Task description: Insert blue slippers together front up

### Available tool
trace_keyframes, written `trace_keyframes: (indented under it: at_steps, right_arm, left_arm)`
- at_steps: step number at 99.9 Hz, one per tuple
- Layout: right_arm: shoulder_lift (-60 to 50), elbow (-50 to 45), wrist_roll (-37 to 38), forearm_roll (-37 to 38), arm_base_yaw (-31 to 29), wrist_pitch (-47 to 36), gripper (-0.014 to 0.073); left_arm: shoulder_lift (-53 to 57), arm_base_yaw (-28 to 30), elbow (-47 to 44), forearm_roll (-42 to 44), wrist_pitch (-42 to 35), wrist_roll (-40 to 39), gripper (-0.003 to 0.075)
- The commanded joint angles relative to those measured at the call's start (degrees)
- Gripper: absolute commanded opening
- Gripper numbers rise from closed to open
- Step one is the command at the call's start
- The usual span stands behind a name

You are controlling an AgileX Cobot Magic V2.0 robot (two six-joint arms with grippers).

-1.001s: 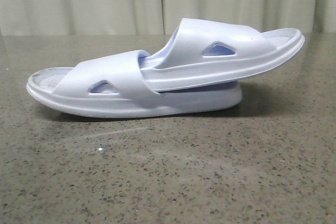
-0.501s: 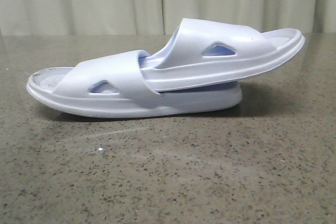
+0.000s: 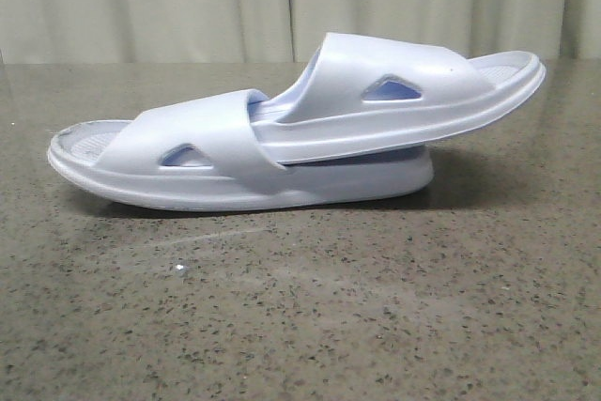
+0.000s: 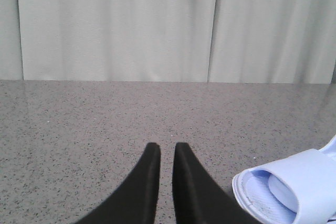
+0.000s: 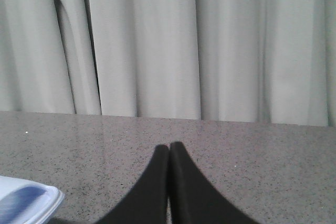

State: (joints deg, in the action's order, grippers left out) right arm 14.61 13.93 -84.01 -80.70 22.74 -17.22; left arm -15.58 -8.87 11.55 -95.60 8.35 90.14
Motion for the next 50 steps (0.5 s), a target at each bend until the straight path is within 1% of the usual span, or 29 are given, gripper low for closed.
trace_keyframes:
  at_steps: [1,36,50]
  right_arm:
    - [0.12,1.58,-1.23,1.3,-0.2,-0.54,-0.0107]
    - [0.12,1.58,-1.23,1.3,-0.2,-0.54,-0.0107]
    - [0.12,1.58,-1.23,1.3,-0.2,-0.54,-0.0107]
  left_arm:
    - [-0.28,-0.14,1.54,-0.89,0.95,-0.04,0.0016]
    - [-0.28,-0.25,-0.09,-0.89,0.8,-0.04,0.0016]
    - [1.43,-0.25,-0.17,2.22,-1.32,-0.15,0.0016]
